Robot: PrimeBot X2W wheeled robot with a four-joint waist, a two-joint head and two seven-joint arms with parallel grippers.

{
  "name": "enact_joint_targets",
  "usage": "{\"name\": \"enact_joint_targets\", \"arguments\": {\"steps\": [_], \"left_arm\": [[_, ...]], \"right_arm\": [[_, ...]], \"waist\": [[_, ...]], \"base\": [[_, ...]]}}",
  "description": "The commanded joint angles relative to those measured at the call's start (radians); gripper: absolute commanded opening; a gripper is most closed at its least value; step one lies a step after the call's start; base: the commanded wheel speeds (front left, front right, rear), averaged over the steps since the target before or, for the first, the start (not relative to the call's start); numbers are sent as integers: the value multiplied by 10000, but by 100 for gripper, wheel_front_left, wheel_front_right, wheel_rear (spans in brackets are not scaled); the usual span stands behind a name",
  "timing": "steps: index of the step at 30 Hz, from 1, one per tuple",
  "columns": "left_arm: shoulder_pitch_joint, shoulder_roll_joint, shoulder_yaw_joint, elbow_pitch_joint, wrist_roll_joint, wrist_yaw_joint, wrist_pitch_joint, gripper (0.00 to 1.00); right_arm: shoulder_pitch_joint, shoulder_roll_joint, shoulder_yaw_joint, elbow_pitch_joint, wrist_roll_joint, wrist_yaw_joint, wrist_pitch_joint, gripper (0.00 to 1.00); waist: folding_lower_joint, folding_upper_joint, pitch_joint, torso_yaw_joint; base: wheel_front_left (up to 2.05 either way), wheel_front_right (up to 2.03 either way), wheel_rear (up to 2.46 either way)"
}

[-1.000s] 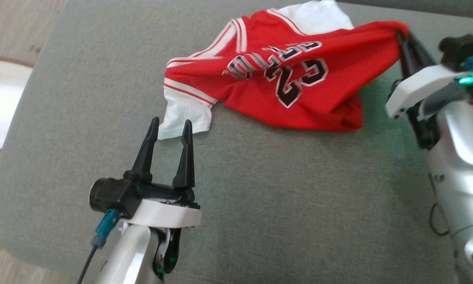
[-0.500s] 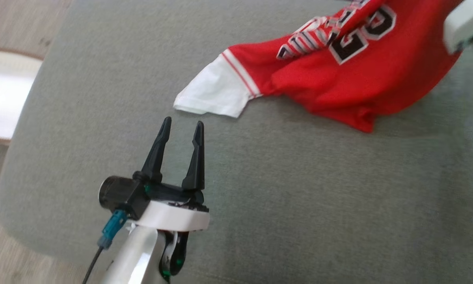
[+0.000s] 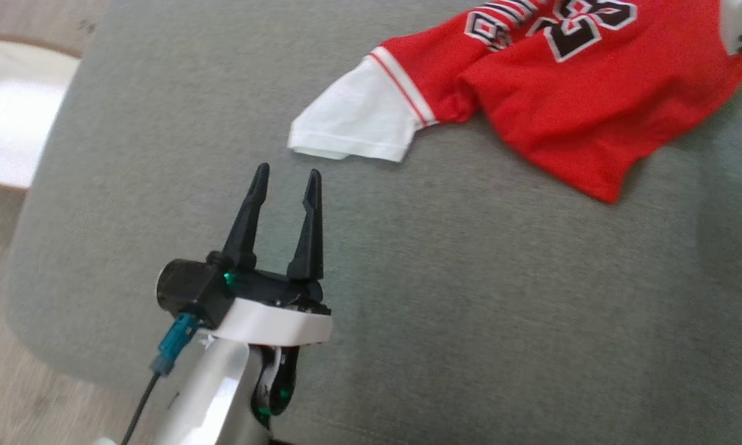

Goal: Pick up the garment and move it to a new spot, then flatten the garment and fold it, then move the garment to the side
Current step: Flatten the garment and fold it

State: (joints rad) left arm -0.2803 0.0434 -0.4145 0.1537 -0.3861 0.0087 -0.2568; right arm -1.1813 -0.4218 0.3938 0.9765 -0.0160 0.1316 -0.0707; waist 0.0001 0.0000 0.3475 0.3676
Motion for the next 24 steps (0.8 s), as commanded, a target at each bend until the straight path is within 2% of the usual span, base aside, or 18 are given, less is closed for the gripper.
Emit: {"name": "enact_joint_targets", "arguments": {"steps": [1,6,12,18,24], "left_arm": [[-309,68,492,-344,128,-2,-49,100],[-288,68,1032,-445,467,-92,-49,100],[-156,68,1554,-501,839,-277,-49,100],[199,68,1882,-574,1049,-379,-49,100],[634,68,2039,-672,1201,-451,-49,100]], "right_arm": [[0,211,-105,-216,243,-9,-353,100],[486,664,-116,-508,837,-9,-1236,100],[1803,1084,-597,-1630,1532,-9,-1735,100],[4135,1807,-1611,-3426,1589,-9,-1886,100],[7074,3005,-2559,-5773,765,-9,-1907,100]], "waist": [[-1,0,-152,-422],[-1,0,-460,-1353],[-1,0,-991,-2326],[-1,0,-1514,-3063],[-1,0,-1917,-3545]], "base": [[0,0,0],[0,0,0],[0,0,0],[0,0,0],[0,0,0]]}}
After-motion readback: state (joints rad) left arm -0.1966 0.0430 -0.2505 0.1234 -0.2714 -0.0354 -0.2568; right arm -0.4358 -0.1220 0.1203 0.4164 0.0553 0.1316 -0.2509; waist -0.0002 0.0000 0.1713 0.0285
